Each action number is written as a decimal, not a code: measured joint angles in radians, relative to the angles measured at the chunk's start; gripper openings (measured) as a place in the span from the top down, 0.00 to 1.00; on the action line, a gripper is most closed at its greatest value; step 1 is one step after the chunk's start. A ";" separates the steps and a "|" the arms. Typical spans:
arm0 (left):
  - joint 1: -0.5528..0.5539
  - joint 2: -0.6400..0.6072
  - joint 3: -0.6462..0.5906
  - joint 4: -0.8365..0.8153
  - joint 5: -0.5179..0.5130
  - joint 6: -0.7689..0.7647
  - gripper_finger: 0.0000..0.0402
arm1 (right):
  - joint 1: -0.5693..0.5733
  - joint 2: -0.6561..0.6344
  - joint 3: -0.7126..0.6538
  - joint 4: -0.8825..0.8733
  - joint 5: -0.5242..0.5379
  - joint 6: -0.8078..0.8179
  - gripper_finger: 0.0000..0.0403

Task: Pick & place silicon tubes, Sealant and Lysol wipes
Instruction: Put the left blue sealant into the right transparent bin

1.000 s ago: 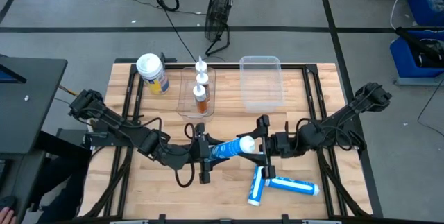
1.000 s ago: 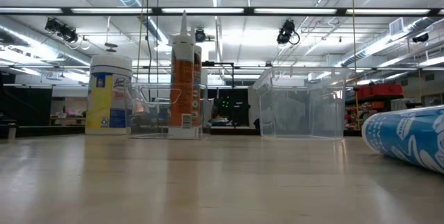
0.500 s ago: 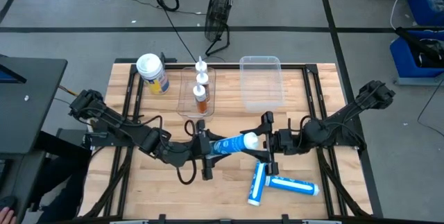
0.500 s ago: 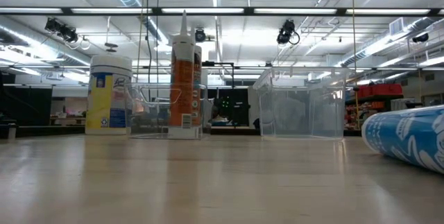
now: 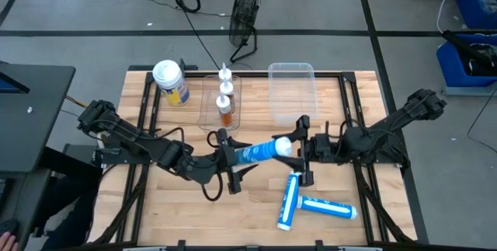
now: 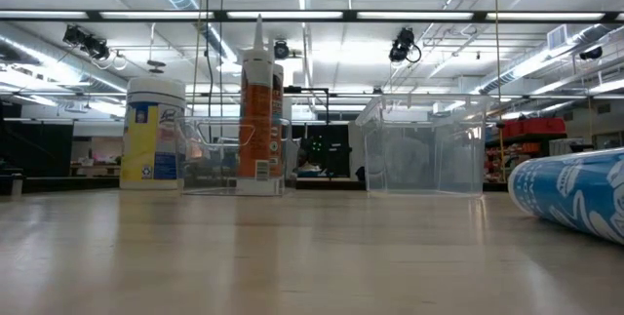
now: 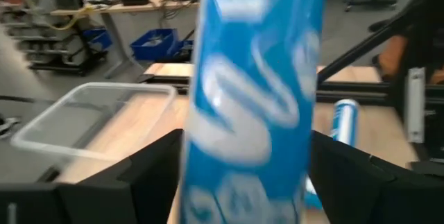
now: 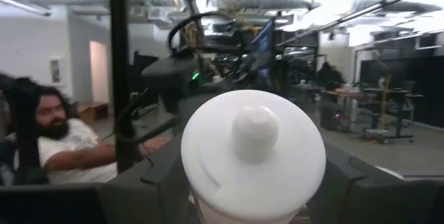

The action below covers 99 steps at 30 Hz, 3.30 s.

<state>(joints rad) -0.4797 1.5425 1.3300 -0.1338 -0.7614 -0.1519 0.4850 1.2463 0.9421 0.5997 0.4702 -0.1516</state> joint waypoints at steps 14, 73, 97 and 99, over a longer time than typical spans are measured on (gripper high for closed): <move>0.004 -0.021 0.000 -0.218 -0.054 -0.023 0.20 | -0.075 -0.161 0.000 -0.296 0.269 -0.007 0.48; 0.148 -0.020 -0.001 -0.410 -0.054 -0.113 0.20 | -1.147 0.246 0.251 -0.909 -0.299 0.275 0.48; 0.169 -0.020 -0.001 -0.401 -0.046 -0.114 0.20 | -1.156 0.246 0.111 -0.736 -0.331 0.322 0.46; 0.169 -0.020 -0.001 -0.401 -0.046 -0.114 0.20 | -1.156 0.246 0.111 -0.750 -0.332 0.338 0.38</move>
<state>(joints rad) -0.3103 1.5227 1.3289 -0.5350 -0.8078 -0.2661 -0.6708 1.4925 1.0534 -0.1506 0.1382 0.1860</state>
